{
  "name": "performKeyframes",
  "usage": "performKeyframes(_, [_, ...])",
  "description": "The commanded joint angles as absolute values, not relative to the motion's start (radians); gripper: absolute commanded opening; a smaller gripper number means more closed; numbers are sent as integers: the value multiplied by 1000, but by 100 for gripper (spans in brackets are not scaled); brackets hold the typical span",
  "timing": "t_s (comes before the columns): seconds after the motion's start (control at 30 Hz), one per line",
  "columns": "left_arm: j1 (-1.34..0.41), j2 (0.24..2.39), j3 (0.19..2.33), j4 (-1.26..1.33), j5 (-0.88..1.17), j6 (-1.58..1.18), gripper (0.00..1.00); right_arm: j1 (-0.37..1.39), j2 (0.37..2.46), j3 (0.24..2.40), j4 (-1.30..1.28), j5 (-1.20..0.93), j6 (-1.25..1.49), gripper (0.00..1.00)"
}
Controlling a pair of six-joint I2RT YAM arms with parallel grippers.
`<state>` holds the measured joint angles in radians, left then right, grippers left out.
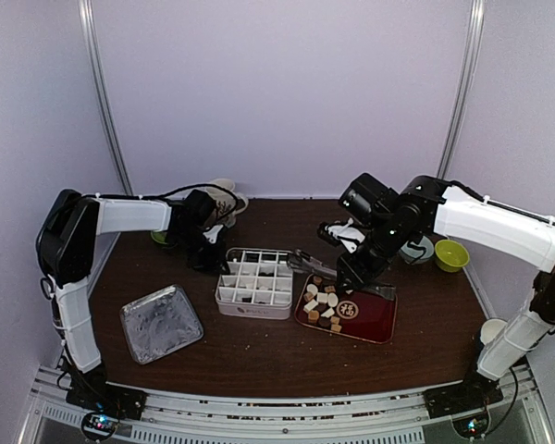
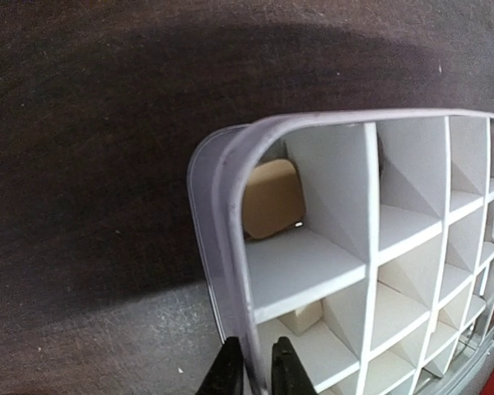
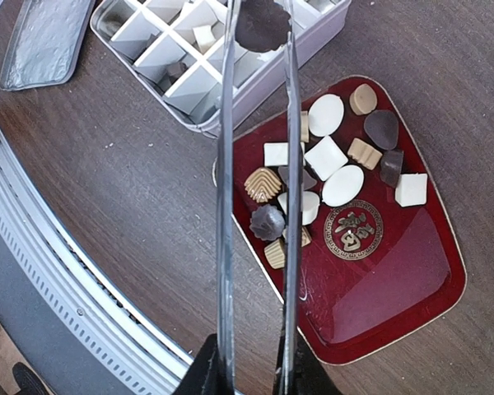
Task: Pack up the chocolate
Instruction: Pick up the packing box from the center of the board.
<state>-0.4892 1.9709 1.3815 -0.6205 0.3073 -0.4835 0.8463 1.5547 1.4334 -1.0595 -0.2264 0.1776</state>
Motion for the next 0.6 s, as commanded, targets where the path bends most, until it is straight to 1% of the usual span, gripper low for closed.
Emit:
performKeyframes(0.0, [-512, 1907, 1385, -616, 174, -447, 5, 843, 1528, 1443, -1048, -193, 168, 23])
performKeyframes(0.03, [-517, 1890, 1377, -607, 150, -443, 0, 843, 1526, 1446, -1045, -191, 169, 23])
performKeyframes(0.3, [-548, 1690, 1269, -473, -9, -424, 0, 842, 1500, 1455, -1043, -161, 176, 23])
performKeyframes(0.57, [-665, 1554, 1199, -391, -324, -342, 0, 843, 1453, 1427, -1014, -151, 191, 22])
